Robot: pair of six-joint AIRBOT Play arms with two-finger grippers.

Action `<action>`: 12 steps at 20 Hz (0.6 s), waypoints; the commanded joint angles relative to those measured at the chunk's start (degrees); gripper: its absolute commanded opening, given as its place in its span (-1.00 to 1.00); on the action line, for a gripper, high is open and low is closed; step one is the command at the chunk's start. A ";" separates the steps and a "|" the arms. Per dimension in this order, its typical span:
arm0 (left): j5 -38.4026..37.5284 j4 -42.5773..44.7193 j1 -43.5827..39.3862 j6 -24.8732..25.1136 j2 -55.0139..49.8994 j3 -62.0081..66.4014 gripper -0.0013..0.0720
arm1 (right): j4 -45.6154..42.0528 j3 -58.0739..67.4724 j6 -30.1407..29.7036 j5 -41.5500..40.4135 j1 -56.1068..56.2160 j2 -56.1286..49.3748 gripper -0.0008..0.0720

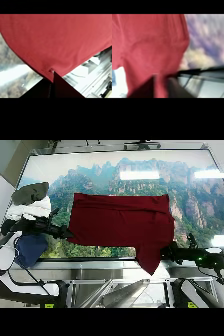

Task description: Fold the shirts.

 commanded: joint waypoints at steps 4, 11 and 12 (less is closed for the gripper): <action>-3.85 -1.97 0.24 -0.20 0.07 0.57 -0.91 | 8.02 11.19 -4.87 13.55 -0.24 0.20 -0.89; -6.36 -3.58 -0.66 -5.53 0.04 8.09 -0.90 | -1.27 26.86 2.60 12.17 0.07 -1.73 -0.89; -7.06 -3.61 -1.68 -6.08 -0.02 9.99 -0.90 | 2.27 28.06 1.01 11.58 0.59 -2.97 -0.89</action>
